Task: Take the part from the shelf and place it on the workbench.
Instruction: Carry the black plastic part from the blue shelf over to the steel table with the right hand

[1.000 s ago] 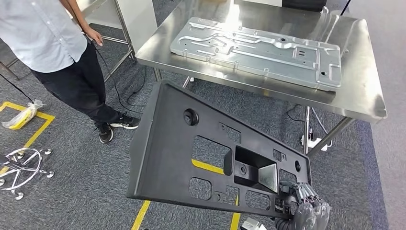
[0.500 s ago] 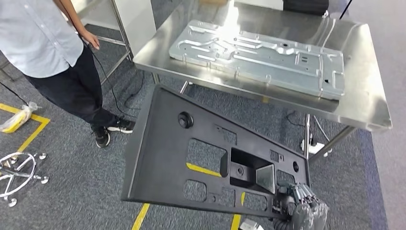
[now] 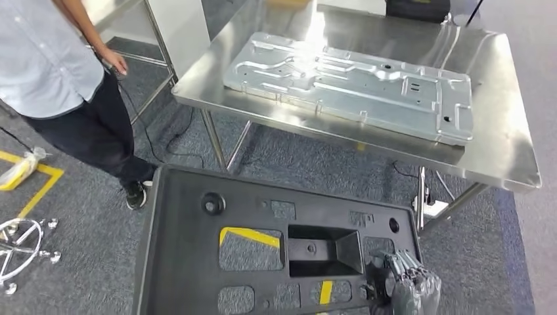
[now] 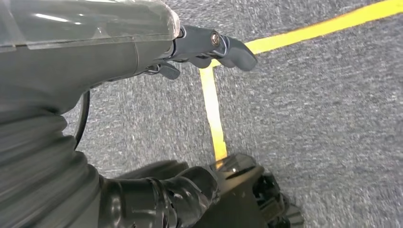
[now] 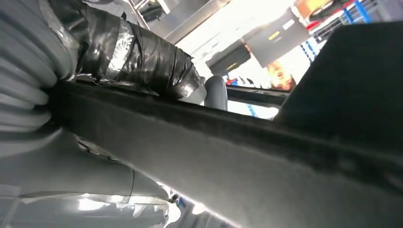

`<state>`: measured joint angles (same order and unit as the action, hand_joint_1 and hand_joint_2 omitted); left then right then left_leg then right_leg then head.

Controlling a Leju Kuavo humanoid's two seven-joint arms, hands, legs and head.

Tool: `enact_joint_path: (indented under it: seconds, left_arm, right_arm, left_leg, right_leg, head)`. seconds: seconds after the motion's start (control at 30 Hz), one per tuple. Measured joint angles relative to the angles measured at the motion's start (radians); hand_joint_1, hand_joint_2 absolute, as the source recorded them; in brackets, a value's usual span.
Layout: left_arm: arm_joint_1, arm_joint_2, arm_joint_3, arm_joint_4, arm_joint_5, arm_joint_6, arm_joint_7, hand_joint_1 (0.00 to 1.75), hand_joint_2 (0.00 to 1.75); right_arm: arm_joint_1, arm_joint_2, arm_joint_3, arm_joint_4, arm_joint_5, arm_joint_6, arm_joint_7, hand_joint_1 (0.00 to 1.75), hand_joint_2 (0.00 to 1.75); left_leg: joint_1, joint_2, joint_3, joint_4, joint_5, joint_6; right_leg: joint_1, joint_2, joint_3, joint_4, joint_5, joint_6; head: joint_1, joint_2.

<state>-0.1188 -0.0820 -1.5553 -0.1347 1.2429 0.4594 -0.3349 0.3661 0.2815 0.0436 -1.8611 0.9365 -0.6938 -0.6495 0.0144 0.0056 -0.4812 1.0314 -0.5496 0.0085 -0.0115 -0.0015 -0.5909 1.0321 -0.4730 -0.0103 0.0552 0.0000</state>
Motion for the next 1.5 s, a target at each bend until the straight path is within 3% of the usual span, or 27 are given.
enact_joint_path:
  seconds: [0.07, 0.13, 0.17, 0.2, 0.23, 0.3, 0.33, 0.37, 0.43, 0.53, 0.57, 0.63, 0.67, 0.7, 0.73, 0.8, 0.87, 0.93, 1.03, 1.1, 1.17, 1.2, 1.23, 1.3, 1.37, 1.5]
  left_arm:
    - [-0.002, 0.0, 0.0, 0.0, 0.0, 0.0, 0.0, 0.0, 1.75]
    - [-0.003, 0.0, 0.0, 0.0, 0.0, 0.0, 0.0, 0.0, 1.75]
    - [-0.001, 0.0, 0.0, 0.0, 0.0, 0.0, 0.0, 0.0, 1.75]
    - [0.001, 0.0, 0.0, 0.0, 0.0, 0.0, 0.0, 0.0, 1.75]
    - [0.002, 0.0, 0.0, 0.0, 0.0, 0.0, 0.0, 0.0, 1.75]
    - [0.003, 0.0, 0.0, 0.0, 0.0, 0.0, 0.0, 0.0, 1.75]
    - [0.002, 0.0, 0.0, 0.0, 0.0, 0.0, 0.0, 0.0, 1.75]
    - [0.001, 0.001, 0.0, 0.0, 0.0, 0.001, 0.0, 0.0, 1.75]
    - [0.002, 0.001, 0.0, 0.0, 0.001, 0.001, 0.0, 0.0, 1.75]
    - [0.004, -0.001, 0.0, 0.0, 0.001, 0.002, -0.001, 0.0, 1.75]
    - [0.002, -0.002, 0.0, 0.0, 0.001, 0.003, -0.001, 0.0, 1.75]
    - [0.0, -0.002, 0.0, 0.0, 0.002, 0.004, -0.002, 0.0, 1.75]
    - [0.0, -0.003, 0.0, 0.0, 0.002, 0.004, -0.002, 0.0, 1.75]
    - [0.002, -0.003, 0.0, 0.0, 0.002, 0.004, -0.001, 0.0, 1.75]
    - [0.003, -0.003, 0.0, 0.0, 0.003, 0.004, -0.001, 0.0, 1.75]
    - [0.004, -0.004, 0.0, 0.0, 0.003, 0.004, -0.001, 0.0, 1.75]
    - [0.002, -0.006, 0.0, 0.0, 0.004, 0.004, -0.001, 0.0, 1.75]
    - [0.0, -0.008, 0.0, 0.0, 0.004, 0.004, -0.001, 0.0, 1.75]
    - [-0.002, -0.01, 0.0, 0.0, 0.004, 0.004, -0.001, 0.0, 1.75]
    - [-0.003, -0.01, 0.0, 0.0, 0.004, 0.004, 0.0, 0.0, 1.75]
    - [-0.001, -0.01, 0.0, 0.0, 0.004, 0.004, 0.0, 0.0, 1.75]
    - [0.001, -0.01, 0.0, 0.0, 0.005, 0.004, 0.0, 0.0, 1.75]
    - [0.002, -0.01, 0.0, 0.0, 0.005, 0.004, 0.0, 0.0, 1.75]
    - [0.003, -0.01, 0.0, 0.0, 0.005, 0.005, 0.0, 0.0, 1.75]
    - [0.002, -0.01, 0.0, 0.0, 0.005, 0.006, -0.001, 0.0, 1.75]
    - [0.002, -0.01, 0.0, 0.0, 0.005, 0.007, -0.003, 0.0, 1.75]
  right_arm:
    - [-0.001, 0.0, 0.006, 0.0, -0.006, 0.0, 0.0, 1.66, 1.75]
    - [-0.001, 0.0, 0.011, 0.0, -0.009, 0.0, 0.0, 1.66, 1.75]
    - [-0.001, 0.0, 0.013, 0.0, -0.009, 0.0, 0.0, 1.66, 1.75]
    - [0.0, 0.0, 0.013, 0.0, -0.009, 0.0, 0.0, 1.66, 1.75]
    - [0.0, 0.0, 0.013, 0.0, -0.009, 0.0, 0.0, 1.66, 1.75]
    - [0.0, 0.0, 0.013, 0.0, -0.01, 0.0, 0.0, 1.66, 1.75]
    - [0.0, 0.0, 0.014, 0.0, -0.014, 0.0, 0.001, 1.66, 1.75]
    - [-0.001, -0.001, 0.014, 0.0, -0.019, 0.0, 0.005, 1.66, 1.75]
    - [-0.001, -0.002, 0.015, 0.0, -0.033, 0.0, 0.018, 1.66, 1.75]
    - [-0.002, -0.003, 0.016, -0.005, -0.056, 0.0, 0.032, 1.66, 1.75]
    - [-0.003, -0.004, 0.016, -0.007, -0.064, 0.0, 0.033, 1.66, 1.75]
    - [-0.004, -0.005, 0.016, -0.008, -0.081, 0.0, 0.032, 1.66, 1.75]
    - [-0.004, -0.006, 0.016, -0.009, -0.089, 0.0, 0.031, 1.66, 1.75]
    - [-0.003, -0.007, 0.016, -0.009, -0.096, 0.0, 0.03, 1.66, 1.75]
    - [-0.003, -0.008, 0.016, -0.009, -0.101, 0.0, 0.029, 1.66, 1.75]
    - [-0.003, -0.009, 0.016, -0.009, -0.106, 0.0, 0.029, 1.66, 1.75]
    - [-0.004, -0.009, 0.016, -0.01, -0.108, 0.0, 0.028, 1.66, 1.75]
    - [-0.003, -0.01, 0.016, -0.012, -0.109, 0.0, 0.027, 1.66, 1.75]
    - [-0.003, -0.009, 0.016, -0.018, -0.107, 0.0, 0.026, 1.66, 1.75]
    - [-0.004, -0.009, 0.016, -0.02, -0.1, 0.0, 0.023, 1.66, 1.75]
    - [-0.004, -0.008, 0.015, -0.021, -0.091, 0.0, 0.021, 1.66, 1.75]
    - [-0.004, -0.008, 0.015, -0.02, -0.086, 0.0, 0.023, 1.66, 1.75]
    - [-0.004, -0.009, 0.015, -0.02, -0.082, 0.0, 0.026, 1.66, 1.75]
    - [-0.004, -0.009, 0.015, -0.02, -0.077, 0.0, 0.035, 1.66, 1.75]
    - [-0.005, -0.009, 0.015, -0.019, -0.081, 0.0, 0.045, 1.66, 1.75]
    - [-0.008, -0.011, 0.015, -0.019, -0.094, 0.0, 0.057, 1.66, 1.75]
  left_leg:
    - [0.002, -0.001, -0.05, 0.092, -0.029, -0.005]
    - [0.002, -0.001, -0.131, 0.217, -0.075, -0.008]
    - [0.002, -0.001, -0.164, 0.256, -0.084, -0.008]
    - [0.002, -0.001, -0.182, 0.262, -0.073, -0.008]
    - [0.002, -0.001, -0.182, 0.233, -0.04, -0.005]
    - [-0.002, -0.001, -0.149, 0.114, 0.049, 0.005]
    - [-0.005, -0.001, -0.135, 0.061, 0.065, 0.01]
    - [-0.009, -0.001, -0.125, 0.029, 0.075, 0.015]
    - [-0.012, -0.002, -0.12, 0.012, 0.068, 0.022]
    - [-0.002, -0.003, -0.103, -0.002, 0.08, 0.035]
    - [0.0, -0.002, -0.096, -0.007, 0.079, 0.04]
    - [-0.001, -0.002, -0.087, -0.008, 0.07, 0.047]
    - [-0.001, -0.002, -0.082, -0.008, 0.065, 0.048]
    - [-0.002, -0.003, -0.075, -0.008, 0.059, 0.047]
    - [-0.002, -0.004, -0.066, -0.008, 0.052, 0.046]
    - [-0.002, -0.007, -0.045, -0.009, 0.037, 0.041]
    - [-0.004, -0.009, -0.034, -0.009, 0.024, 0.031]
    - [-0.005, -0.008, -0.032, -0.013, 0.019, 0.021]
    - [-0.005, -0.006, -0.033, 0.006, 0.001, 0.006]
    - [-0.003, -0.006, -0.083, 0.11, -0.044, -0.004]
    - [0.0, -0.006, -0.165, 0.242, -0.084, -0.012]
    - [0.001, -0.006, -0.192, 0.272, -0.078, -0.015]
    - [0.003, -0.006, -0.2, 0.264, -0.052, -0.016]
    - [0.007, -0.005, -0.168, 0.15, 0.037, -0.018]
    - [0.007, -0.006, -0.128, 0.044, 0.085, -0.014]
    - [0.004, -0.009, -0.116, 0.018, 0.077, 0.017]
  right_leg:
    - [-0.002, 0.0, 0.018, -0.01, -0.005, -0.011]
    - [0.001, 0.0, 0.028, -0.011, -0.014, -0.019]
    - [0.003, 0.001, 0.033, -0.011, -0.019, -0.021]
    - [0.004, 0.003, 0.04, -0.011, -0.025, -0.022]
    - [0.006, 0.006, 0.048, -0.01, -0.031, -0.021]
    - [0.008, 0.008, 0.066, -0.01, -0.044, -0.018]
    - [0.009, 0.008, 0.07, -0.008, -0.05, -0.014]
    - [0.01, 0.008, 0.072, -0.007, -0.056, -0.008]
    - [0.012, 0.008, 0.073, -0.006, -0.064, 0.004]
    - [0.011, 0.006, 0.069, 0.022, -0.089, 0.019]
    - [0.009, 0.006, 0.047, 0.067, -0.111, 0.025]
    - [0.005, 0.005, -0.031, 0.2, -0.16, 0.035]
    - [0.003, 0.005, -0.069, 0.252, -0.168, 0.038]
    - [0.001, 0.005, -0.091, 0.272, -0.156, 0.04]
    - [0.0, 0.005, -0.093, 0.252, -0.123, 0.04]
    - [0.0, 0.005, -0.053, 0.13, -0.032, 0.033]
    - [0.006, 0.003, -0.011, 0.029, 0.008, 0.022]
    - [0.013, 0.003, -0.003, 0.008, 0.002, 0.014]
    - [0.003, 0.003, 0.014, -0.011, 0.001, 0.001]
    - [-0.001, 0.0, 0.027, -0.02, -0.003, -0.008]
    - [-0.001, -0.001, 0.034, -0.02, -0.01, -0.014]
    - [-0.002, 0.0, 0.039, -0.02, -0.015, -0.014]
    - [-0.003, 0.002, 0.045, -0.019, -0.02, -0.012]
    - [-0.004, 0.004, 0.059, -0.016, -0.034, -0.005]
    - [-0.001, 0.005, 0.065, -0.007, -0.051, 0.009]
    - [0.002, 0.005, 0.068, -0.003, -0.064, 0.031]
  head:
    - [-0.001, 0.0]
    - [-0.003, 0.0]
    - [-0.003, 0.0]
    - [-0.003, 0.0]
    - [-0.003, 0.0]
    - [-0.002, 0.0]
    - [-0.002, 0.0]
    - [-0.003, 0.0]
    - [-0.004, 0.0]
    - [-0.003, 0.0]
    - [-0.002, 0.0]
    - [0.0, 0.0]
    - [0.0, 0.0]
    - [0.0, 0.0]
    - [0.0, 0.0]
    - [0.0, 0.0]
    - [0.0, 0.0]
    - [-0.001, 0.0]
    - [-0.003, 0.0]
    - [-0.004, 0.0]
    - [-0.005, 0.0]
    - [-0.005, 0.0]
    - [-0.005, 0.0]
    - [-0.005, 0.0]
    - [-0.005, 0.0]
    - [-0.004, 0.0]
